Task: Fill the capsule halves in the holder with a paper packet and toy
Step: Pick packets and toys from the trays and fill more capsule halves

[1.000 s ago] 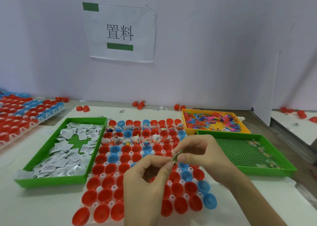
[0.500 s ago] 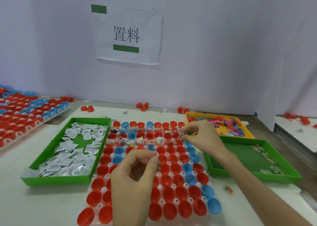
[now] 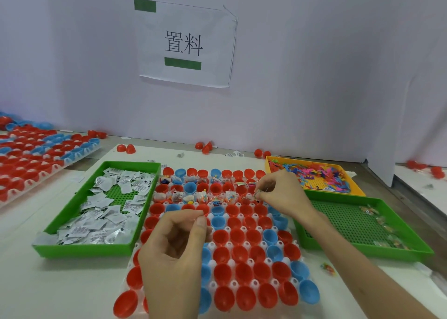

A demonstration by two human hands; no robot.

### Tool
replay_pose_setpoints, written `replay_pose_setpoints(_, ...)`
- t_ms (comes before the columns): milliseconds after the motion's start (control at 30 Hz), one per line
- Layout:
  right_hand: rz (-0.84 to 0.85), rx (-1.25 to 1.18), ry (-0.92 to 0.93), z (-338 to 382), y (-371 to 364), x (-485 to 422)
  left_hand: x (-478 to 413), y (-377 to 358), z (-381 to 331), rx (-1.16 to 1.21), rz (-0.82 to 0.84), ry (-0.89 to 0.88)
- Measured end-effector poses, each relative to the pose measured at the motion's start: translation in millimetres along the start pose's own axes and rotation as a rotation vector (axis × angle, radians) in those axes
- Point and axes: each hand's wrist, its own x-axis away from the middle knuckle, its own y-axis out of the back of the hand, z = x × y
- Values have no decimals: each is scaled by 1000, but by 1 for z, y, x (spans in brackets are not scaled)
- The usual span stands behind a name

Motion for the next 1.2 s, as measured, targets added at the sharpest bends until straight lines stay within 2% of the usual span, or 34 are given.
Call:
replay_pose_setpoints(500, 142, 24, -25, 0, -4, -4, 1, 0, 1, 2, 1, -9)
replay_pose_setpoints(700, 198, 56, 59, -4, -1, -2, 0, 2, 1, -22, -2, -18)
replay_pose_setpoints(967, 58, 38, 36, -7, 0, -2, 0, 2, 2, -39, -4, -25)
replay_pose_setpoints(1200, 79, 57, 56, -7, 1, 2, -1, 5, 5, -54, -10, -23)
